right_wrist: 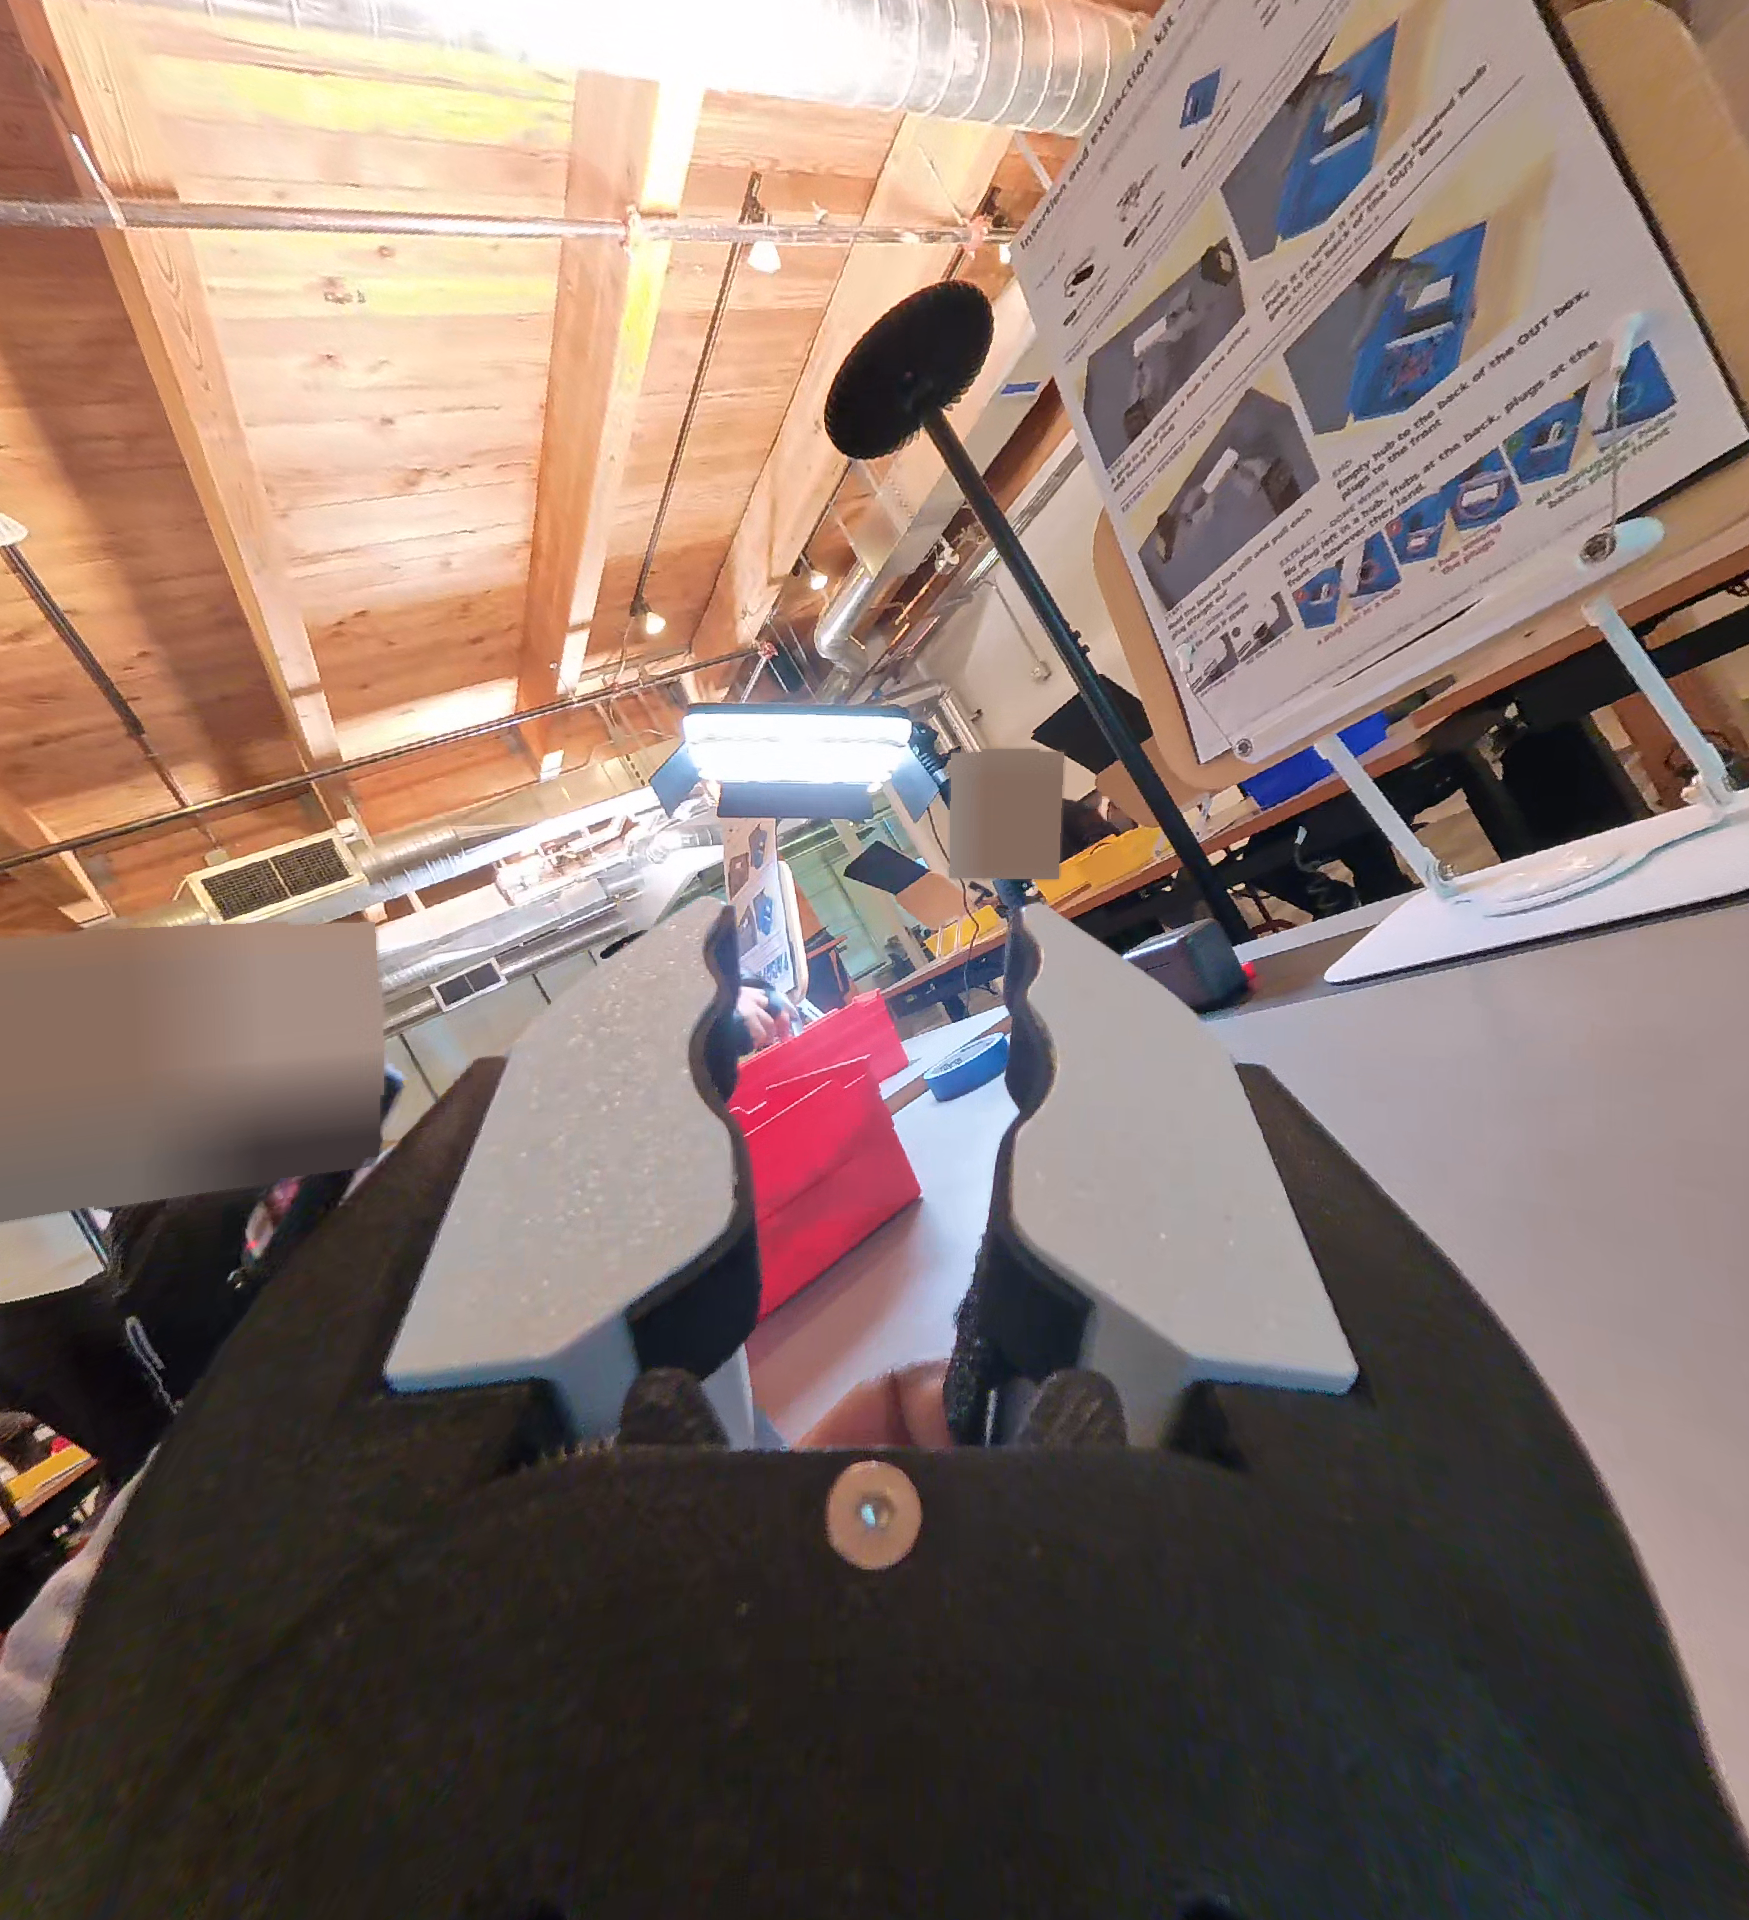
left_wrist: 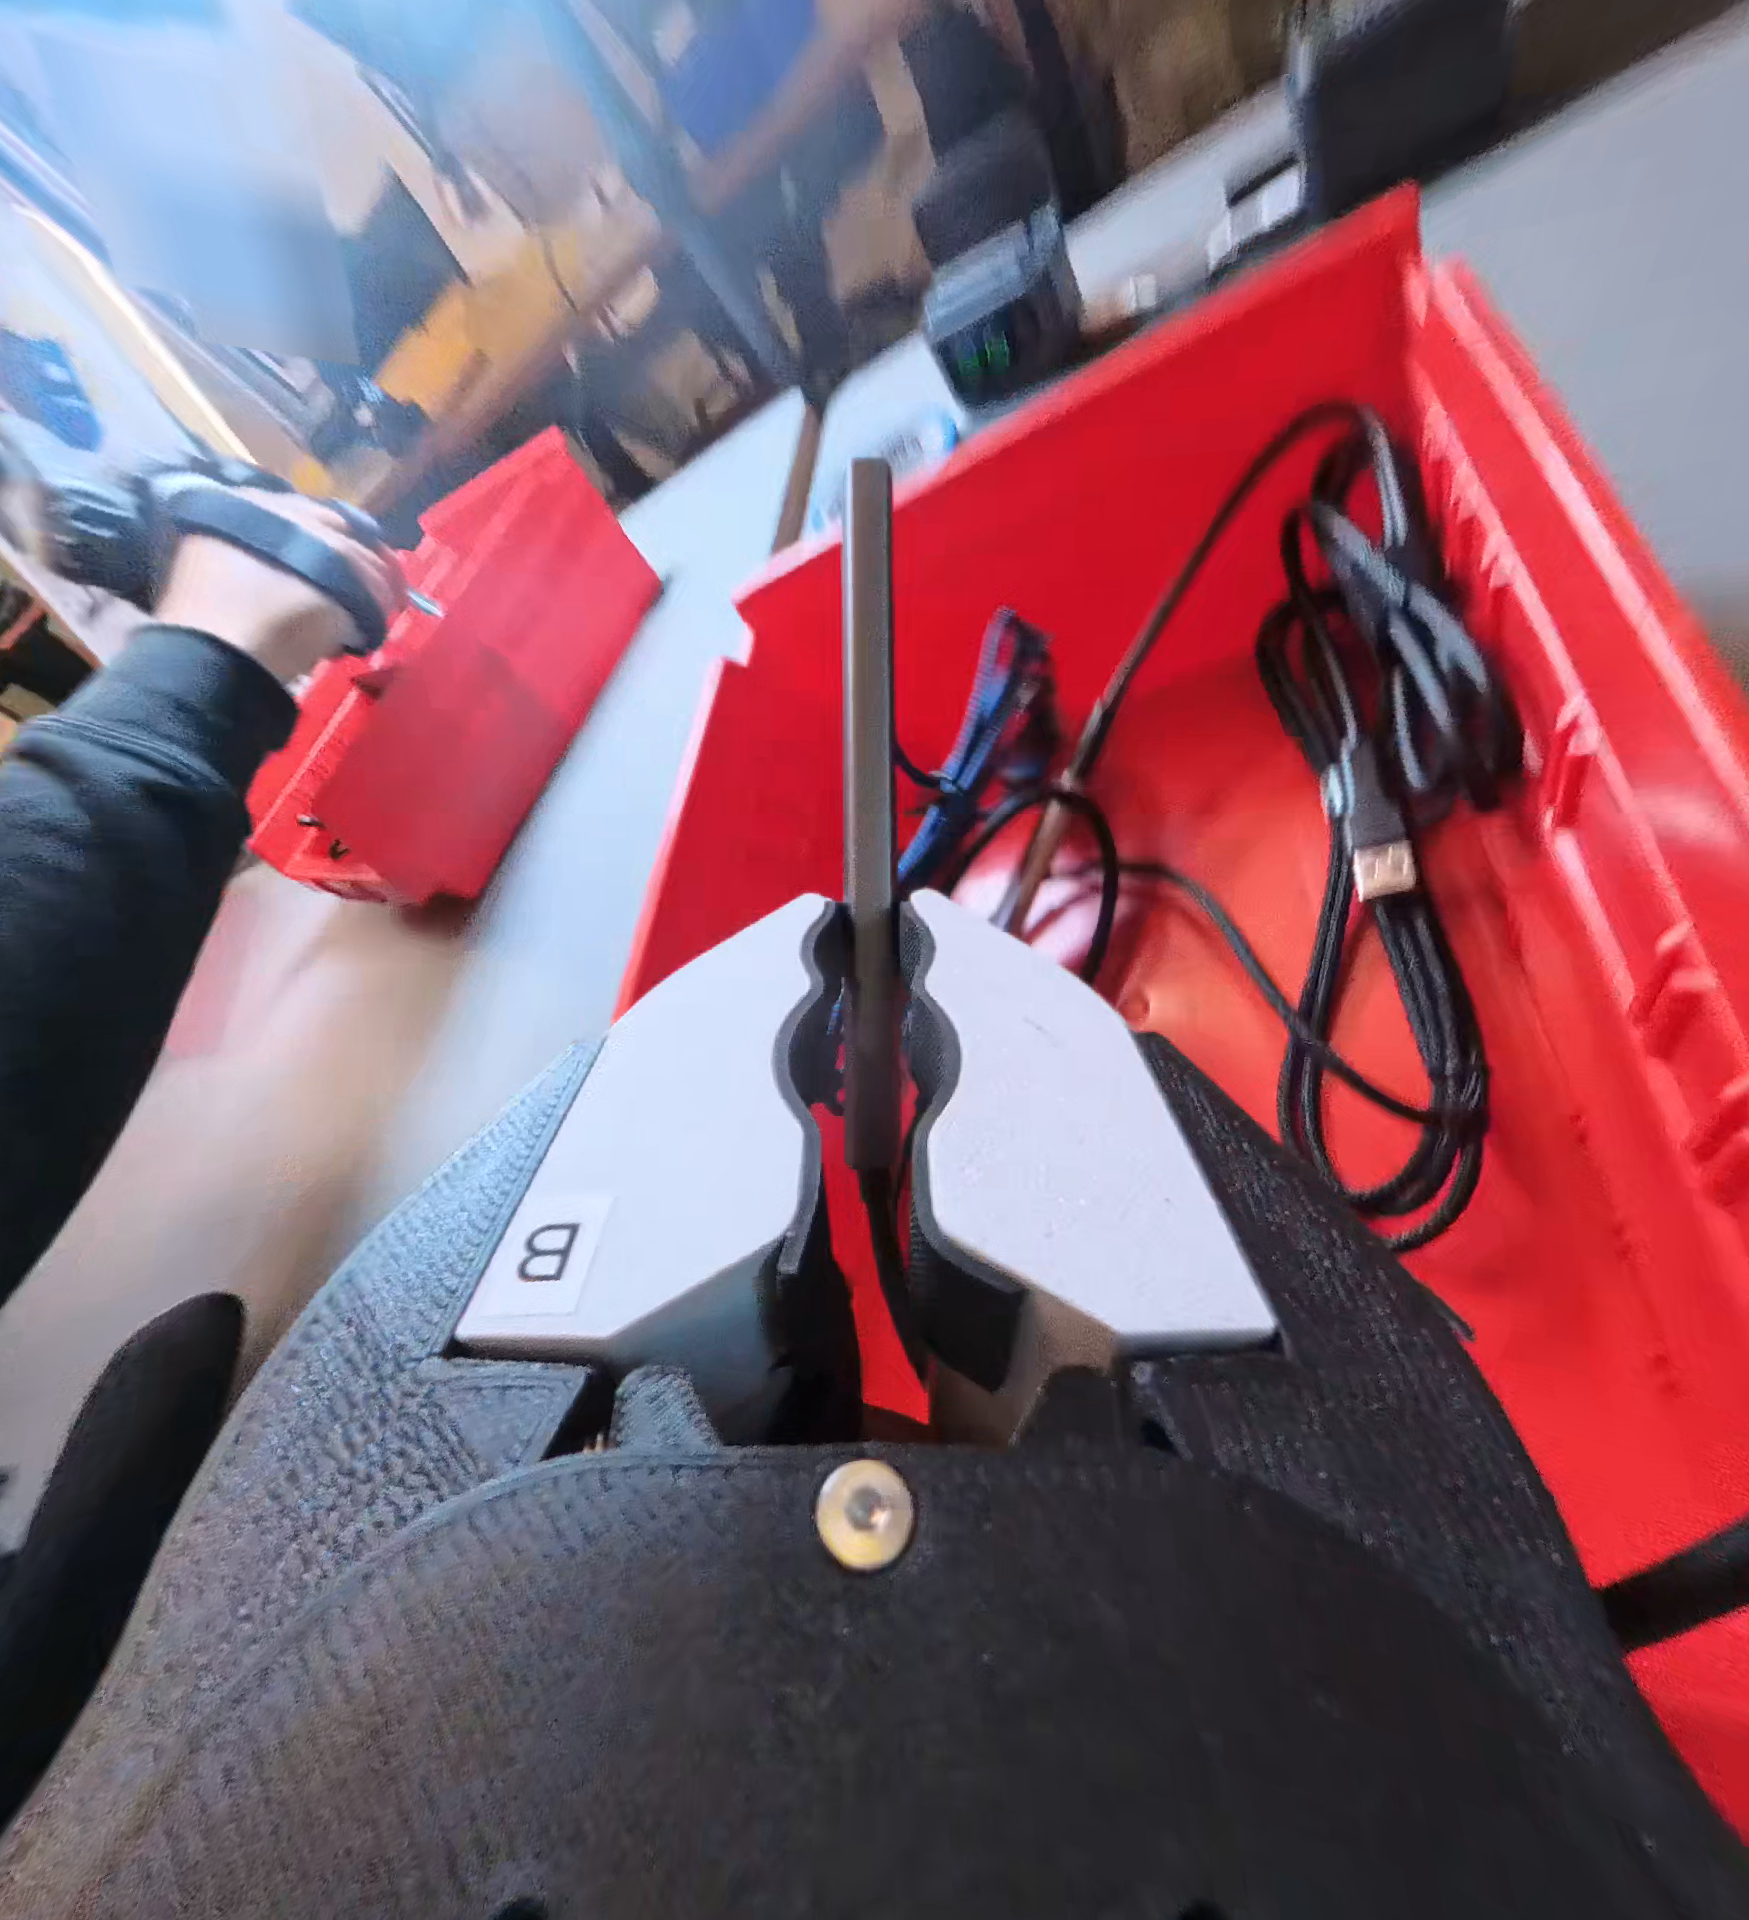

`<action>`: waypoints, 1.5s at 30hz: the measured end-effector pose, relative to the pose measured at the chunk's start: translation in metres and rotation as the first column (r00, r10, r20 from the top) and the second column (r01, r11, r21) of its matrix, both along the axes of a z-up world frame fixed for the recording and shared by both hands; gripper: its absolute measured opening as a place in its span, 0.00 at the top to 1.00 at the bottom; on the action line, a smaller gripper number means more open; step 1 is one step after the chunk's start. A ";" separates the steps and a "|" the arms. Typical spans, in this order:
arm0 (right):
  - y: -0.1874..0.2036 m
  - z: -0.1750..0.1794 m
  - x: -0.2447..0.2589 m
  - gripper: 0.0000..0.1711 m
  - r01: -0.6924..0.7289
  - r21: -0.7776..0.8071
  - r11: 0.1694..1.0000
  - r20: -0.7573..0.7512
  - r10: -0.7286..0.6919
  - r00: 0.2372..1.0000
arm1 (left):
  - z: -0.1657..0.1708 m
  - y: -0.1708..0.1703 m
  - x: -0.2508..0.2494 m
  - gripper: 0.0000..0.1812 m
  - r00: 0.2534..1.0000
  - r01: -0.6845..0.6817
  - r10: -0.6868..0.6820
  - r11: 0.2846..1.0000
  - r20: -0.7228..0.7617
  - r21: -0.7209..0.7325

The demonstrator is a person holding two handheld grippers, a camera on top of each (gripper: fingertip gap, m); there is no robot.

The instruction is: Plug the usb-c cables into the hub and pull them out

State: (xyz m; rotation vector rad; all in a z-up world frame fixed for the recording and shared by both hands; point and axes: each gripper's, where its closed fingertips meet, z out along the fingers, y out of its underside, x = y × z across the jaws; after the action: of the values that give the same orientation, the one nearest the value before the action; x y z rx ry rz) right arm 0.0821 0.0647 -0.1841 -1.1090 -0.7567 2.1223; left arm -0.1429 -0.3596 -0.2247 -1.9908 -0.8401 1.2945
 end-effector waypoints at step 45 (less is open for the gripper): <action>-0.122 -0.083 -0.055 0.82 0.037 0.995 0.094 -0.007 -0.303 0.953 | -0.011 0.302 0.167 0.94 0.463 0.464 -0.876 0.111 -0.133 0.879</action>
State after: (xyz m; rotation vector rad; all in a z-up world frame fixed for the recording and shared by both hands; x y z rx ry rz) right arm 0.0270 -0.0573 -0.2673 -0.5070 -1.7015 0.7524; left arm 0.0243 -0.0572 -0.2357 -1.4234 -0.3754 -0.2408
